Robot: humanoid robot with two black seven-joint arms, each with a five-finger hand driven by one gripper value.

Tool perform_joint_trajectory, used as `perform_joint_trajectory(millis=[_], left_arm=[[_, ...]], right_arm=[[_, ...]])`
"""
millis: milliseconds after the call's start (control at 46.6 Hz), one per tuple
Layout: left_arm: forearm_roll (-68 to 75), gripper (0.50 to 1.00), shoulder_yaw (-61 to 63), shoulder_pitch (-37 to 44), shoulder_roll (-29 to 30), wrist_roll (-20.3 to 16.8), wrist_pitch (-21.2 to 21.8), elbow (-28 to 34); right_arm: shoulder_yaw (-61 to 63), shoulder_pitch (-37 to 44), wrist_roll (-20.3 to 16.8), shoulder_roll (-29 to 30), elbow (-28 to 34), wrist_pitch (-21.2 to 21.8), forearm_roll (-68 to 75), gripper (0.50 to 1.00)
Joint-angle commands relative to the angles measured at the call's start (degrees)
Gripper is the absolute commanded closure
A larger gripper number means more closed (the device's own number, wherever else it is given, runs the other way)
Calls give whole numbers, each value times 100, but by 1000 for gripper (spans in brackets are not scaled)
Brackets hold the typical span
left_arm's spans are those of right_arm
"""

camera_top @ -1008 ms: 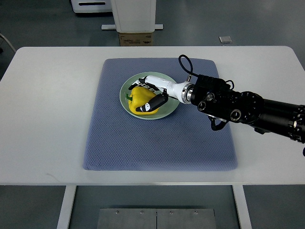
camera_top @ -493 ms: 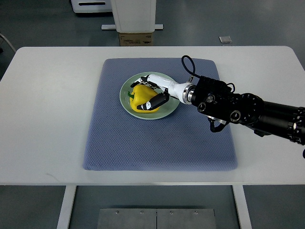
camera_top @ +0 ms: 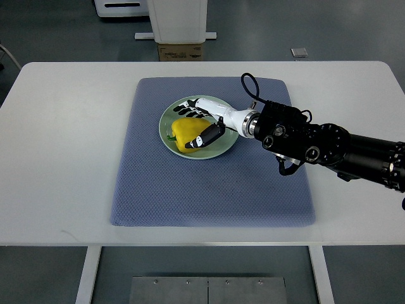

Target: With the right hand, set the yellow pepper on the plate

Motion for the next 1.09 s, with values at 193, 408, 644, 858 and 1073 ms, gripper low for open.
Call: perform_joint_trajectory(millis=[193, 408, 644, 858, 1073], left_arm=[[0, 500, 0, 0, 0, -3, 0, 0], [0, 500, 0, 0, 0, -3, 0, 0], [0, 500, 0, 0, 0, -3, 0, 0], [0, 500, 0, 0, 0, -3, 0, 0], [0, 500, 0, 0, 0, -3, 0, 0]], right_arm=[[7, 0, 9, 0, 0, -3, 0, 544], [218, -17, 9, 0, 0, -3, 0, 505], [218, -17, -8, 0, 0, -3, 0, 500], [227, 35, -17, 0, 0, -3, 0, 500], [253, 106, -8, 0, 17, 6, 0, 500]])
